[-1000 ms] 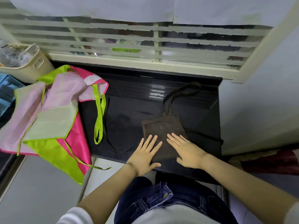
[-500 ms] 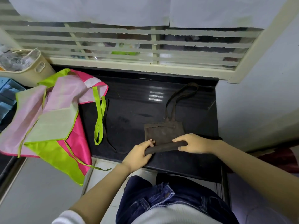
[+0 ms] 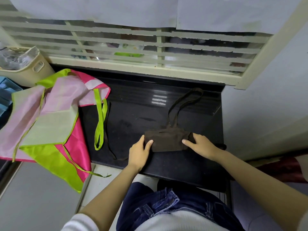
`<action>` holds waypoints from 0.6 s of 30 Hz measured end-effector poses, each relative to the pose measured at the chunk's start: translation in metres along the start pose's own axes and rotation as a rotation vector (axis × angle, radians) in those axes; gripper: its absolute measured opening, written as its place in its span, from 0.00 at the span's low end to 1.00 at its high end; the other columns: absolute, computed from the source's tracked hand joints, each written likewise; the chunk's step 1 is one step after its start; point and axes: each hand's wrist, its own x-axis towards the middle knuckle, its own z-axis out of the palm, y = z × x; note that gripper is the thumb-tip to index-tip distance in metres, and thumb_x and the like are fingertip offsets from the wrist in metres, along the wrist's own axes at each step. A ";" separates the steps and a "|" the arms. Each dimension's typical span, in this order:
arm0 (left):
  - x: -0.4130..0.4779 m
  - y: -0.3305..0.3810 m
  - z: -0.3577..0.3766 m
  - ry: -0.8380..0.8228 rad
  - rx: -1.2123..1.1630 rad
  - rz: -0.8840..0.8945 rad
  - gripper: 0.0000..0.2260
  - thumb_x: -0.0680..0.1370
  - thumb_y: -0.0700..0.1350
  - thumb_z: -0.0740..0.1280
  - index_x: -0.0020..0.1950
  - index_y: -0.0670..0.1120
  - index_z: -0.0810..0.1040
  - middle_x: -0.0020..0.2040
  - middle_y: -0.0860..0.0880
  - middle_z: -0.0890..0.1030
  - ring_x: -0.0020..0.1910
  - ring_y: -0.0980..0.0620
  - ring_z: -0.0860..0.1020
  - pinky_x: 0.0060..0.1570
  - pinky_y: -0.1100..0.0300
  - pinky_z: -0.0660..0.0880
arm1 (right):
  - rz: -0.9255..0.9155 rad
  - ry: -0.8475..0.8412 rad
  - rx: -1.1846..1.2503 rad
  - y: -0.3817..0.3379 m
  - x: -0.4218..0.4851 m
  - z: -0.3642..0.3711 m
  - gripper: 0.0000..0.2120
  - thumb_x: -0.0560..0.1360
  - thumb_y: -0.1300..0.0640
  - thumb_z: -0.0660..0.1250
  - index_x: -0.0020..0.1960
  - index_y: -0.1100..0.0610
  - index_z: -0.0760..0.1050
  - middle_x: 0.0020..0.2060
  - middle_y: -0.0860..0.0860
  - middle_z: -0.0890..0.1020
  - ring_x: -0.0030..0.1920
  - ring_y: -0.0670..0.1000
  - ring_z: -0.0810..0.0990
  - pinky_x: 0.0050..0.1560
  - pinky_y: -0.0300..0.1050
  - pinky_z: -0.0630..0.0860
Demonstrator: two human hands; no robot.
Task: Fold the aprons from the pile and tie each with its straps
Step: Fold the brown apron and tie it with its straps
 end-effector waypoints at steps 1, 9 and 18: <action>0.003 0.001 0.002 0.016 0.015 -0.021 0.14 0.81 0.54 0.57 0.61 0.48 0.73 0.49 0.51 0.82 0.49 0.49 0.79 0.43 0.60 0.66 | 0.025 0.052 -0.046 -0.001 0.004 0.003 0.17 0.79 0.48 0.61 0.64 0.54 0.73 0.57 0.48 0.79 0.58 0.49 0.76 0.56 0.38 0.69; 0.016 0.010 0.004 0.084 0.066 -0.170 0.10 0.82 0.52 0.56 0.46 0.47 0.65 0.37 0.48 0.76 0.41 0.42 0.76 0.36 0.55 0.65 | 0.151 0.151 -0.313 -0.008 0.025 0.020 0.19 0.81 0.47 0.57 0.57 0.63 0.74 0.50 0.59 0.80 0.52 0.58 0.78 0.46 0.44 0.68; 0.013 0.031 0.008 0.102 0.524 0.412 0.13 0.74 0.44 0.62 0.58 0.44 0.75 0.59 0.44 0.76 0.57 0.43 0.75 0.54 0.51 0.72 | 0.202 0.128 -0.392 -0.013 0.031 0.020 0.19 0.80 0.47 0.58 0.54 0.63 0.74 0.51 0.59 0.80 0.52 0.59 0.78 0.49 0.48 0.73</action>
